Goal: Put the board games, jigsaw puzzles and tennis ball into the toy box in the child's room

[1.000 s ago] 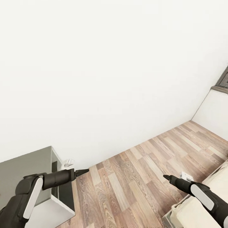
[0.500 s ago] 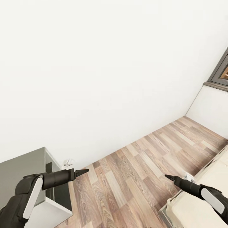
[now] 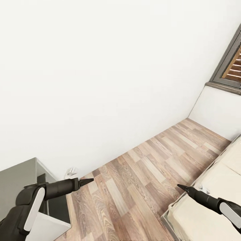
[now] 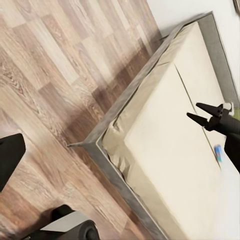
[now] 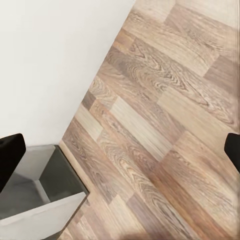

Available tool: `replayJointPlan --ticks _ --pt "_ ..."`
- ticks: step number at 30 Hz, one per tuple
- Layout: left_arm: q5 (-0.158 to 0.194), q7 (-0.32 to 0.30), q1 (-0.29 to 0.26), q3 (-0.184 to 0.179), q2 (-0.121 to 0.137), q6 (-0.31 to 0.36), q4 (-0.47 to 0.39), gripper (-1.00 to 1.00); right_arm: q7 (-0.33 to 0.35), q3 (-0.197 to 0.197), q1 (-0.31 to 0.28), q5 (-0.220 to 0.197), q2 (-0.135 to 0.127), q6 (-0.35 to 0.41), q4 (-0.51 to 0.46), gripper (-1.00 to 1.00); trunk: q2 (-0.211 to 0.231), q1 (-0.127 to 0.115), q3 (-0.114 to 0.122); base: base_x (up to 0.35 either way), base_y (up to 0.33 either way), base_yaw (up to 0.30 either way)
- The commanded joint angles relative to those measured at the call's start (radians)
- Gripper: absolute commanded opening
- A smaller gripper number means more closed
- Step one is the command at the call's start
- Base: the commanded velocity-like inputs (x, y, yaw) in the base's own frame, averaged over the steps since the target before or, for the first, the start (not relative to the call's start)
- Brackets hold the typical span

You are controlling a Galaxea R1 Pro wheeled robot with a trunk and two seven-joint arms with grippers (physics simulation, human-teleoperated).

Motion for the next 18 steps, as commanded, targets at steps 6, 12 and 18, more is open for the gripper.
replayJointPlan --ticks 6,12,18 --pt "-0.003 -0.008 0.000 0.001 0.000 0.004 -0.002 1.00 0.022 0.002 -0.001 -0.009 -0.002 0.004 0.003 1.00 -0.002 0.001 -0.011 0.000 -0.066 -0.125" --pt "-0.003 -0.010 0.000 0.001 0.000 0.005 -0.003 1.00 0.059 0.001 -0.001 -0.009 -0.009 0.004 0.025 1.00 -0.002 0.001 -0.020 0.000 -0.195 -0.125" --pt "-0.002 -0.010 0.000 0.001 0.000 0.005 -0.005 1.00 0.105 0.000 -0.001 -0.010 -0.014 0.004 0.053 1.00 -0.002 0.001 -0.029 0.000 -0.069 -0.126"
